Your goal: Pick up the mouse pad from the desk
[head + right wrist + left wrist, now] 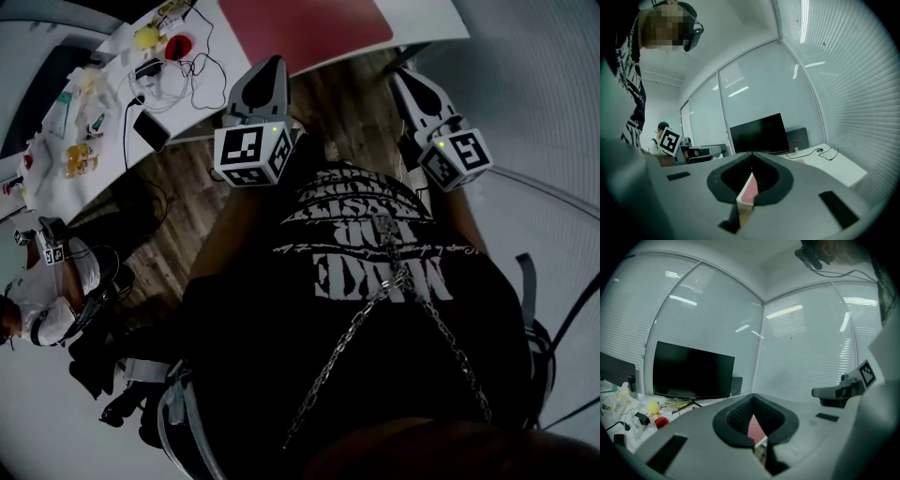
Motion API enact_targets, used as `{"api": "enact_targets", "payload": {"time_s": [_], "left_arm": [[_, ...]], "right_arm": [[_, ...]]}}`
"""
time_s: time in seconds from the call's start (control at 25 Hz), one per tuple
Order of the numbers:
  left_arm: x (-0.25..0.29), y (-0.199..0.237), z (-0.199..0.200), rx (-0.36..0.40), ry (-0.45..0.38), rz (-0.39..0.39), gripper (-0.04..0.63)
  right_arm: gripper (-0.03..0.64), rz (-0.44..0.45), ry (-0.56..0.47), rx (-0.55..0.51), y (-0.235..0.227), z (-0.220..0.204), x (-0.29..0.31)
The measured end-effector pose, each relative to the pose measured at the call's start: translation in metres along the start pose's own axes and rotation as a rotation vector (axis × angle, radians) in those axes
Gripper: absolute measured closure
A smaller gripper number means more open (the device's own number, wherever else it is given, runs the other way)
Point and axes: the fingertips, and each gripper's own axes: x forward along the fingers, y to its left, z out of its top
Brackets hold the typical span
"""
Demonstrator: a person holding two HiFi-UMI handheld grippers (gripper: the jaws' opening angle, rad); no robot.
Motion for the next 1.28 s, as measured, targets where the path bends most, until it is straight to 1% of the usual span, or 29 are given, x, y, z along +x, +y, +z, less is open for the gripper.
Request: {"api": "enact_targets", "payload": {"time_s": [0.12,0.2,0.36,0.52,0.72,0.84,0.92,1.04,1.12,1.2,1.28], "left_arm": [[0.026,0.011,0.014,0.003,-0.016,-0.027,0.589],[0.04,0.023,0.022,0.008,-0.022,-0.03,0.589],[0.063,0.051,0.027,-0.007,-0.023,-0.022,0.589],[0.089,0.091,0.026,-0.015,-0.024,0.002,0.589],[0.108,0.122,0.029,-0.039,-0.021,0.001,0.589],[0.115,0.138,0.029,-0.04,-0.02,0.005,0.589],[0.123,0.154,0.023,-0.04,-0.017,0.024,0.589],[0.13,0.168,0.013,-0.064,-0.002,0.059,0.589],[0.137,0.173,0.008,-0.068,0.008,0.08,0.589],[0.148,0.18,-0.002,-0.079,0.027,0.116,0.589],[0.158,0.188,-0.012,-0.112,0.048,0.16,0.589]], "right_arm": [[0.617,0.003,-0.002,-0.004,-0.008,0.01,0.026],[0.617,0.016,-0.005,-0.014,-0.01,0.017,0.045],[0.617,0.018,0.016,-0.034,-0.023,0.018,0.079],[0.617,0.013,0.05,-0.025,-0.035,0.014,0.123],[0.617,0.018,0.044,-0.08,-0.045,0.027,0.161],[0.617,0.004,0.043,-0.083,-0.05,0.031,0.181],[0.617,0.002,0.051,-0.078,-0.054,0.026,0.198],[0.617,0.018,0.082,-0.087,-0.062,0.015,0.212],[0.617,0.031,0.096,-0.125,-0.075,0.015,0.22],[0.617,0.054,0.102,-0.139,-0.091,0.012,0.231],[0.617,0.081,0.117,-0.121,-0.107,0.01,0.247]]}}
